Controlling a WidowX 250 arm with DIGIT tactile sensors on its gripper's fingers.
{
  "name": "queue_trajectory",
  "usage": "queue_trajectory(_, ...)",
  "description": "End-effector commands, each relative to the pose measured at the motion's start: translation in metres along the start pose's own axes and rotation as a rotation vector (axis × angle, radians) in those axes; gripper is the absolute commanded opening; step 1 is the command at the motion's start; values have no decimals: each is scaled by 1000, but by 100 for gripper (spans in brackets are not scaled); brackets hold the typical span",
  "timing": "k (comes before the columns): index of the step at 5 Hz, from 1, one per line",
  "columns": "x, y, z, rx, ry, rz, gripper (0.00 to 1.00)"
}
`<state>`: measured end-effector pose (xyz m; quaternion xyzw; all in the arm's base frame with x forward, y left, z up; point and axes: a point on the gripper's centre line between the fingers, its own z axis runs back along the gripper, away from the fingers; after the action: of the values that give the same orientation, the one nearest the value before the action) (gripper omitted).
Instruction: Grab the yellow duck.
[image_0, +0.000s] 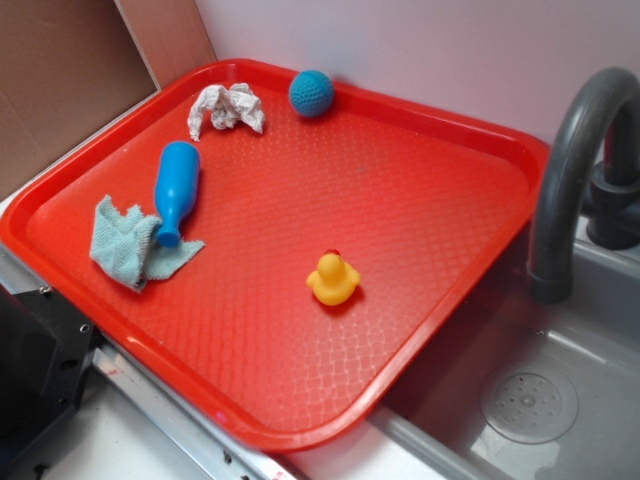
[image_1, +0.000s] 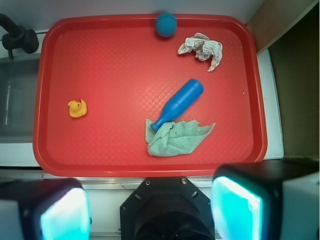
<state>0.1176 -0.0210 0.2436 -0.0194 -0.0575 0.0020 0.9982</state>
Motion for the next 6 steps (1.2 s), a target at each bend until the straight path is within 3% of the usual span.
queue_trajectory(1, 0, 0, 0, 0, 0, 0, 100)
queue_trajectory(2, 6, -6, -2, -20, 25, 150, 100)
queue_trajectory(3, 23, -27, -20, 22, 56, 394, 100)
queue_trajectory(4, 38, -46, -40, -15, 68, 457, 100)
queue_trajectory(6, 60, -74, -93, -16, 101, 427, 100)
